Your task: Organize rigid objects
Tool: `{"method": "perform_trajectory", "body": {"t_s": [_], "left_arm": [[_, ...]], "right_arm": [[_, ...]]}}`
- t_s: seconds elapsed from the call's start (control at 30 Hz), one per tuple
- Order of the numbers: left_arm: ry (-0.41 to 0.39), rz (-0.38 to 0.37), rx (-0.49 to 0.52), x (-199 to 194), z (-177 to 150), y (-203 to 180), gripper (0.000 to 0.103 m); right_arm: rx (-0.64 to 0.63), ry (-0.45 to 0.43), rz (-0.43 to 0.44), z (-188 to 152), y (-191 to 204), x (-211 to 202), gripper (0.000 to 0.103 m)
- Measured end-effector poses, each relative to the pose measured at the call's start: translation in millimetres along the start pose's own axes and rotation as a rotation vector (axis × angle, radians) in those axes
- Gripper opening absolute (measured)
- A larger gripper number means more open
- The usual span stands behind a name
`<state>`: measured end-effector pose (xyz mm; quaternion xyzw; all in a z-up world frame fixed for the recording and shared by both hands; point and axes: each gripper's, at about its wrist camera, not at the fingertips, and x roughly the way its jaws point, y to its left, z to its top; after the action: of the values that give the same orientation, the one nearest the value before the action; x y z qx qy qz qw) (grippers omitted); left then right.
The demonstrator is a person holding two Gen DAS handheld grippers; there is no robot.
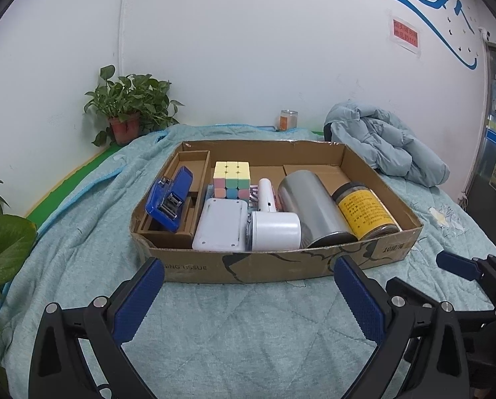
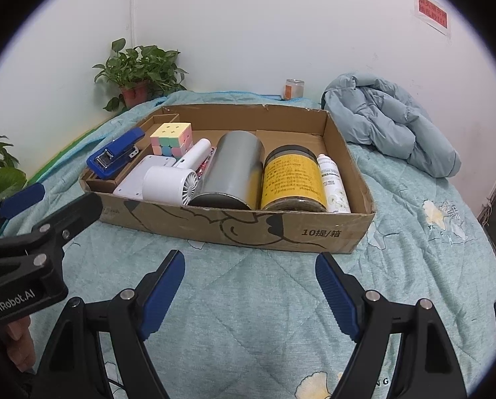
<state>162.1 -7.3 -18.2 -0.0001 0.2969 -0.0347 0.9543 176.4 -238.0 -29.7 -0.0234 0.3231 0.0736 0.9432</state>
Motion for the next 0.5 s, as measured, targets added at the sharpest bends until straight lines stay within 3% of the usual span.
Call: {"method": "perform_trajectory", "body": {"t_s": [0.5], "left_arm": [[0.026, -0.012, 0.001, 13, -3, -2, 0.103]], "right_arm": [[-0.007, 0.001, -0.005, -1, 0, 2, 0.081]]}}
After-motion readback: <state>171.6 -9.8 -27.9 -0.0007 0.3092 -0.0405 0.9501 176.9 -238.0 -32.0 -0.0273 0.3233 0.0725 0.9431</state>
